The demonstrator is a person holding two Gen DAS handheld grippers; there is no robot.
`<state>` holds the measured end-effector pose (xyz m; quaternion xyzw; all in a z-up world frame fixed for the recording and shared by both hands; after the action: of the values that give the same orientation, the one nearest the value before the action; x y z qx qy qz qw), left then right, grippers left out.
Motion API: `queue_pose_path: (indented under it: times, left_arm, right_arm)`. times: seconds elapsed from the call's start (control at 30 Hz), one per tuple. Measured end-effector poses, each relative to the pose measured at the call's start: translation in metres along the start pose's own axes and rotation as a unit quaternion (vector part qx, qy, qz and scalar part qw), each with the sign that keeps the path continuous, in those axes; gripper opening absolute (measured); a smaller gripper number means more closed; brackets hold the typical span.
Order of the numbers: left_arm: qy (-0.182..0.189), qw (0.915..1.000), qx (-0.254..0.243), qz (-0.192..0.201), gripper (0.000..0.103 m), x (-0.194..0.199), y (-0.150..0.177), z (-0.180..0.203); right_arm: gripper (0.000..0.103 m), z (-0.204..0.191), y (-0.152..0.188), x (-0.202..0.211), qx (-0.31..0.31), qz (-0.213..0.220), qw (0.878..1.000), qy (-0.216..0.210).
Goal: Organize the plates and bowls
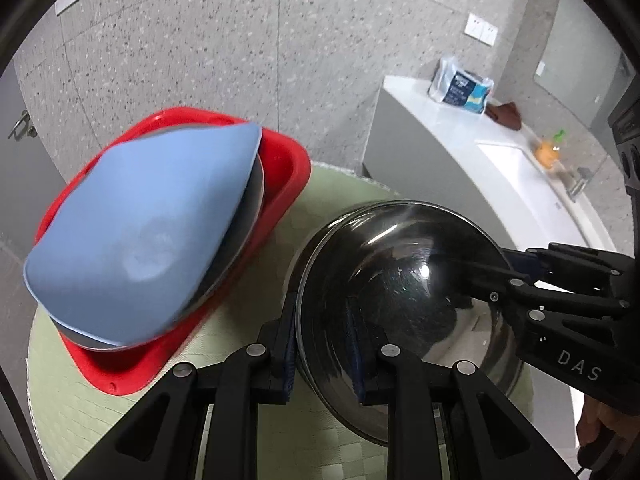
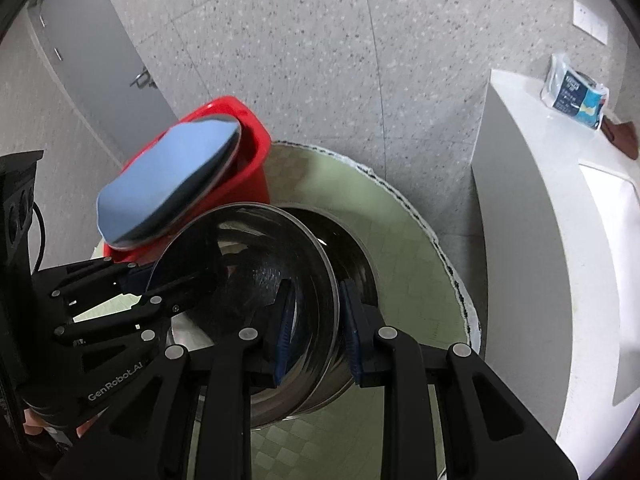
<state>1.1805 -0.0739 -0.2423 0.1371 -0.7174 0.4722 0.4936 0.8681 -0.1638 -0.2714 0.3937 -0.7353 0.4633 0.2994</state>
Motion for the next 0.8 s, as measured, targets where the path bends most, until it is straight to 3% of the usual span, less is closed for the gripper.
queue_pose_path:
  times: [0.27, 0.47, 0.67, 0.8]
  left_arm:
    - [-0.009, 0.9999, -0.012, -0.007, 0.022, -0.022, -0.013, 0.001]
    - [-0.014, 0.9997, -0.019, -0.004, 0.026, -0.025, -0.004, 0.001]
    - [-0.010, 0.9995, -0.029, -0.001, 0.040, -0.025, 0.001, 0.005]
    - [-0.012, 0.9994, -0.033, 0.002, 0.041, -0.025, 0.005, 0.005]
  right_arm:
    - [0.023, 0.010, 0.000, -0.008, 0.008, -0.004, 1.000, 0.014]
    - [0.026, 0.011, -0.002, -0.010, 0.012, -0.002, 1.000, 0.021]
    - [0.026, 0.009, -0.001, -0.010, 0.015, 0.001, 1.000, 0.024]
    - [0.024, 0.011, 0.000, -0.010, 0.012, 0.002, 1.000, 0.026]
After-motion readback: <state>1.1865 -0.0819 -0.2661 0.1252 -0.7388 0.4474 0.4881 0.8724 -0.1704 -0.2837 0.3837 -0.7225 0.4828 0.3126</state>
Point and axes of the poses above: each gripper's, at about its wrist camera, not at the fingertips, and x roughly against the way its jaws point, z to its right, y to its underside, the point moved 9 cm from there along -x, roughly the way its jaws point, and after that the axes turned 13 degrees about -x, right-handed, at the moved point
